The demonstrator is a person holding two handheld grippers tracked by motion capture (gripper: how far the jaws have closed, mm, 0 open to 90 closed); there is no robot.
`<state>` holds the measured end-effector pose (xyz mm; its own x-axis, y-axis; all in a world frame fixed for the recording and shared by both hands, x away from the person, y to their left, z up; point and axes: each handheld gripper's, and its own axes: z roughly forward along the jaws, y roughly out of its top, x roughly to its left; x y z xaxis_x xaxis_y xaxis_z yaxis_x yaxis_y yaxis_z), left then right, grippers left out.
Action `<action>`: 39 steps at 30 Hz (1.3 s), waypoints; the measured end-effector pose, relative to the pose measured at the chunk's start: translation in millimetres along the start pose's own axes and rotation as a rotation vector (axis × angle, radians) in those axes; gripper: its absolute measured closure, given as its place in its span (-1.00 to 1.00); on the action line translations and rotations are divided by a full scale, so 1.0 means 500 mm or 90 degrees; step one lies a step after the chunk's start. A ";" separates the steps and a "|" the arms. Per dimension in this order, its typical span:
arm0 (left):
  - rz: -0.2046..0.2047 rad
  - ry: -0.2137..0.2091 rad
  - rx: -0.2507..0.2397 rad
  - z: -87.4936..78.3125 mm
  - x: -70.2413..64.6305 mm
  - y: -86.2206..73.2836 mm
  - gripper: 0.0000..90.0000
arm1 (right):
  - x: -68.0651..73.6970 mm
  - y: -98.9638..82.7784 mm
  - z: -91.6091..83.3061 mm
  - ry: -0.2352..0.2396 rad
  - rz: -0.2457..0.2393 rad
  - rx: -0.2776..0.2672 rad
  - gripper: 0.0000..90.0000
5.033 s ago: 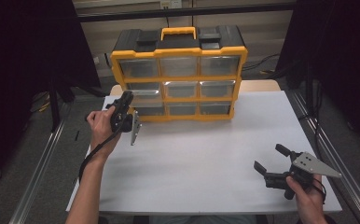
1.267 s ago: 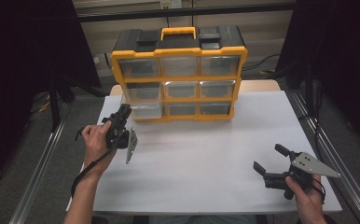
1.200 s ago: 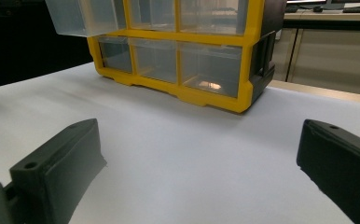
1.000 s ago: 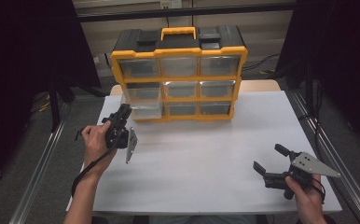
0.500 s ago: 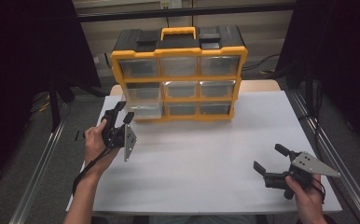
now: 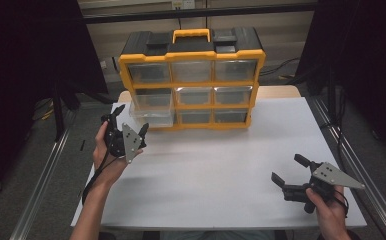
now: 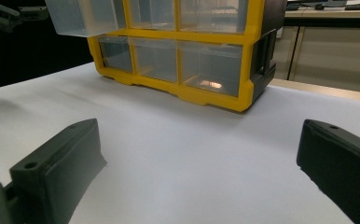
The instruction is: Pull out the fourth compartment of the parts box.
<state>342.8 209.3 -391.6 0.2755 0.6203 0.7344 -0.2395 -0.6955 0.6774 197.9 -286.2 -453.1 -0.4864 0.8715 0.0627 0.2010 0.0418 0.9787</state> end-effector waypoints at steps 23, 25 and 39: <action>-0.529 -0.084 0.048 0.020 0.022 -0.027 -0.88 | -0.008 -0.004 0.002 -0.001 0.008 0.005 -1.00; -0.536 -0.079 0.054 0.019 0.011 -0.033 -0.88 | -0.011 -0.005 0.003 -0.001 0.011 0.006 -1.00; -0.525 -0.100 0.062 -0.026 -0.064 -0.069 -0.89 | -0.004 -0.002 0.008 0.008 -0.005 0.012 -1.00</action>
<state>330.4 218.3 -437.8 0.4550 0.8904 -0.0135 0.1752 -0.0746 0.9817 202.1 -286.3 -455.1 -0.4985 0.8650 0.0578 0.2129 0.0575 0.9754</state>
